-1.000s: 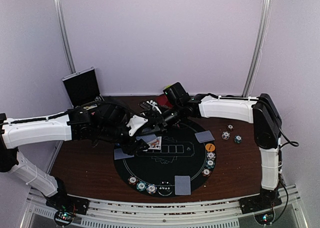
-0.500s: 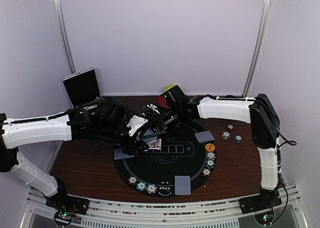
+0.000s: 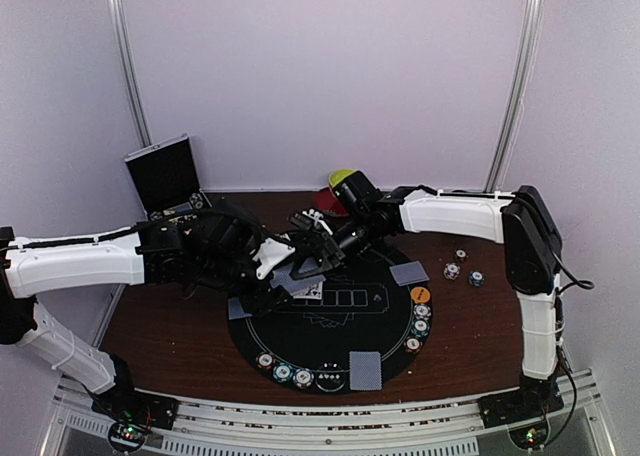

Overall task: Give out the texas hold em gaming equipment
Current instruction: Pick up the poker card from the face-down deck piles.

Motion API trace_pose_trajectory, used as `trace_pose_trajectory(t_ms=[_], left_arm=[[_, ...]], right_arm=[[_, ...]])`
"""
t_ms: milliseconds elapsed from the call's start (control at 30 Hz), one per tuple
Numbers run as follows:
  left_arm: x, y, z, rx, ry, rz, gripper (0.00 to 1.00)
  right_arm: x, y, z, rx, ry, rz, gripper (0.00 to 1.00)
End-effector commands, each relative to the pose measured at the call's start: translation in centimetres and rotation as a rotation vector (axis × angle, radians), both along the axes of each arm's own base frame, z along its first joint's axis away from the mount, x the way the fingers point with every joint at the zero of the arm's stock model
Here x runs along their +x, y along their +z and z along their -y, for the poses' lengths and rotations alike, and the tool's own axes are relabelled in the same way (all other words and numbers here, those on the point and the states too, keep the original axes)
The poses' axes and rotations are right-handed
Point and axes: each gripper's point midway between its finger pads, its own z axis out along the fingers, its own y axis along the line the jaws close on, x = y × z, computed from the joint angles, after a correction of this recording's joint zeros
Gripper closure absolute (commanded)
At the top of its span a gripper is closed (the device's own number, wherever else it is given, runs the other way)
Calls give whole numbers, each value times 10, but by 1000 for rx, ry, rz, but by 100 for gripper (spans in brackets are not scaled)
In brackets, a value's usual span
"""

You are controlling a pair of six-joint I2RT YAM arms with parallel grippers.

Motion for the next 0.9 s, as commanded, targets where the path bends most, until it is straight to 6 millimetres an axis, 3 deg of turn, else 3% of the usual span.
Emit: trace_pose_trajectory(t_ms=[0,433,867], left_arm=[[7,32,8,-93,2,82,37],[9,31,6,-86,12,87,37],[9,31,5,-84,14,89,37]], right_arm=[[3,0,11,-50,-14,40,49],[-3,23,18,-31,16,71,50],[-13,36,30,-39,63,100,63]])
